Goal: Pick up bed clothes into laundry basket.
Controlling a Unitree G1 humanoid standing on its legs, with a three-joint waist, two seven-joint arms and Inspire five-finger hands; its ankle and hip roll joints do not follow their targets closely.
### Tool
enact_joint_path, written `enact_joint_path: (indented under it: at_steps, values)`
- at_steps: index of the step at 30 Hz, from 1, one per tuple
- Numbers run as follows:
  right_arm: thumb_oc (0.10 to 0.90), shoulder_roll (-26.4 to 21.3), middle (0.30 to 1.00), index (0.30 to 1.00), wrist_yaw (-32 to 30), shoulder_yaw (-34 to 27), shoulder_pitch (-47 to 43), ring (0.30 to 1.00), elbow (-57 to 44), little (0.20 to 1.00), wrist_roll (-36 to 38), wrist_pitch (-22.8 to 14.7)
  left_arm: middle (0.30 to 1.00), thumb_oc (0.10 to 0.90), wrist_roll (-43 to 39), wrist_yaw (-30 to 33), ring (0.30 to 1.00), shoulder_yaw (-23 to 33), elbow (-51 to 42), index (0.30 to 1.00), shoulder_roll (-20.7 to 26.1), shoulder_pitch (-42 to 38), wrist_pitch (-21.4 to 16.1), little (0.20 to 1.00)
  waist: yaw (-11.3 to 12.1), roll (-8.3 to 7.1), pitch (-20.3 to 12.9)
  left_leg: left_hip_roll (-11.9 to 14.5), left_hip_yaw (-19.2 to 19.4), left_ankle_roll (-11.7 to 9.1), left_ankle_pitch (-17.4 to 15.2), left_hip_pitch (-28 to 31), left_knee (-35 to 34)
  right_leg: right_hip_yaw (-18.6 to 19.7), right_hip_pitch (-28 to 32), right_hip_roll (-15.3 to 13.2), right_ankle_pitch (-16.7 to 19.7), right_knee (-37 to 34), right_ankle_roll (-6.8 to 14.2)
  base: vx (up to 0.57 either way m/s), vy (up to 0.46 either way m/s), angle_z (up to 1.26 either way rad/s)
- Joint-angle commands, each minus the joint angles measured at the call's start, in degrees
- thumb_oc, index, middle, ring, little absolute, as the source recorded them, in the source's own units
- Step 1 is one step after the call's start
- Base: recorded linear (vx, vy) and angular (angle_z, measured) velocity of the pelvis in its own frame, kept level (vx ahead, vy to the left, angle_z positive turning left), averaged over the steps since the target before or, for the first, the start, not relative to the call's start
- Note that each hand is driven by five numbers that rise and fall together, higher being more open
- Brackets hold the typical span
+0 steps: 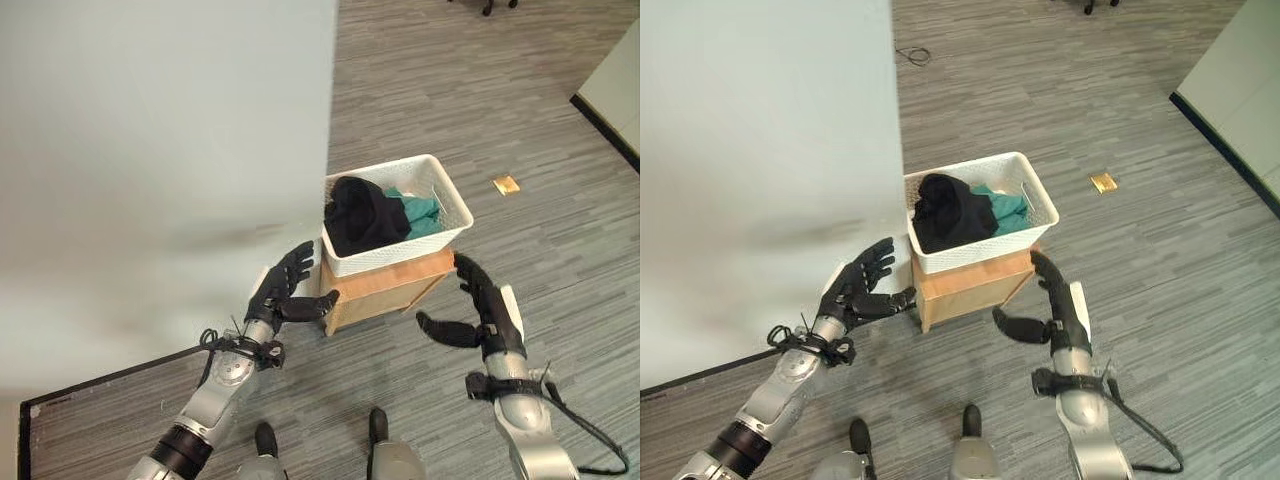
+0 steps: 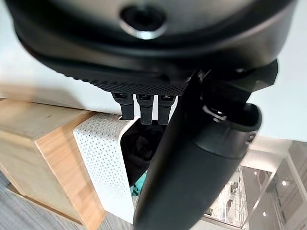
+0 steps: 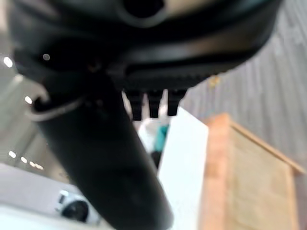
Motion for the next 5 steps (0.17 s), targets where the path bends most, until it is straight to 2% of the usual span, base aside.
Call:
enact_joint_path:
  at_steps: [1, 5]
  values:
    - [0.8, -1.82, 0.9, 0.9, -2.54, -3.5, 1.7, 0.9, -6.14, 0.9, -1.32, -4.61, 0.9, 0.8, 1.79, -1.4, 0.9, -0.19, -4.68, 0.9, -1.65, -3.49, -6.49, 0.9, -0.27, -0.94, -7.28, -2.42, -1.8, 2.87, -6.12, -1.74, 1.43, -0.73, 0.69, -2.7, -2.73, 2.7, 3.3, 0.0, 0.0, 0.0]
    - [0.8, -2.1, 0.9, 0.9, -3.53, -3.23, 0.37, 0.9, -5.51, 0.9, -1.94, -3.88, 0.9, 0.8, 1.95, -1.82, 0.9, -0.87, -4.13, 0.9, -2.19, -2.38, -5.89, 0.9, 0.19, -0.27, -8.32, -1.93, -3.3, 2.37, -5.84, -0.33, 0.83, -2.65, 2.24, -2.18, -3.79, 1.74, 2.73, 0.05, -0.013, 0.03]
